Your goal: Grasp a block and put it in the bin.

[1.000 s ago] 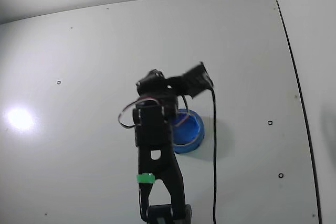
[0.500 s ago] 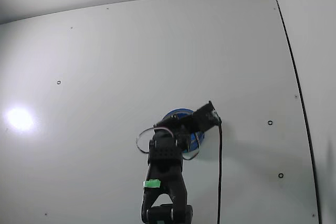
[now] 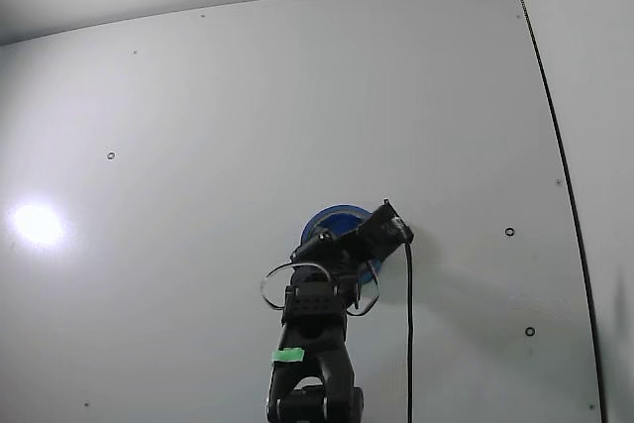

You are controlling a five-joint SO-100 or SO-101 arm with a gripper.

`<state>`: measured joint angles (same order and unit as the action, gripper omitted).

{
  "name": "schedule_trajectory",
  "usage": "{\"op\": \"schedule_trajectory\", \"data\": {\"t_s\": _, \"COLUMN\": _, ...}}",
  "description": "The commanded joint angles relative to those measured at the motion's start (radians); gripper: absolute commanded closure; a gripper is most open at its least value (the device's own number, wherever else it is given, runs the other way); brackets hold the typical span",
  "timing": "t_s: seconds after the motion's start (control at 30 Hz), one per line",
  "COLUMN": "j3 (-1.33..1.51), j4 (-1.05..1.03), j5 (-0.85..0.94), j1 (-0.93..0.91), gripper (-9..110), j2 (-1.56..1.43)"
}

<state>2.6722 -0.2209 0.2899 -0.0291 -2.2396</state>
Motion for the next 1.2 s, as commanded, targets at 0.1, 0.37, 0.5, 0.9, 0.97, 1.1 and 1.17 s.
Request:
{"op": "schedule_trajectory", "data": {"t_s": 0.1, "j3": -0.025, "j4": 0.025, "j5": -0.061, "j1": 0.006, "gripper": 89, "j2": -0.213}}
{"op": "schedule_trajectory", "data": {"t_s": 0.37, "j3": -0.020, "j4": -0.005, "j5": -0.411, "j1": -0.006, "gripper": 99, "j2": -0.716}}
{"op": "schedule_trajectory", "data": {"t_s": 0.5, "j3": -0.020, "j4": -0.133, "j5": -0.584, "j1": -0.008, "gripper": 99, "j2": -1.032}}
{"op": "schedule_trajectory", "data": {"t_s": 0.9, "j3": -0.239, "j4": -0.517, "j5": -0.810, "j1": -0.074, "gripper": 101, "j2": -0.999}}
{"op": "schedule_trajectory", "data": {"t_s": 0.97, "j3": -0.184, "j4": -0.589, "j5": -0.746, "j1": -0.075, "gripper": 101, "j2": -0.997}}
{"op": "schedule_trajectory", "data": {"t_s": 1.1, "j3": 0.023, "j4": -0.719, "j5": -0.557, "j1": -0.057, "gripper": 101, "j2": -1.012}}
{"op": "schedule_trajectory", "data": {"t_s": 1.17, "j3": 0.130, "j4": -0.775, "j5": -0.469, "j1": -0.026, "gripper": 101, "j2": -1.025}}
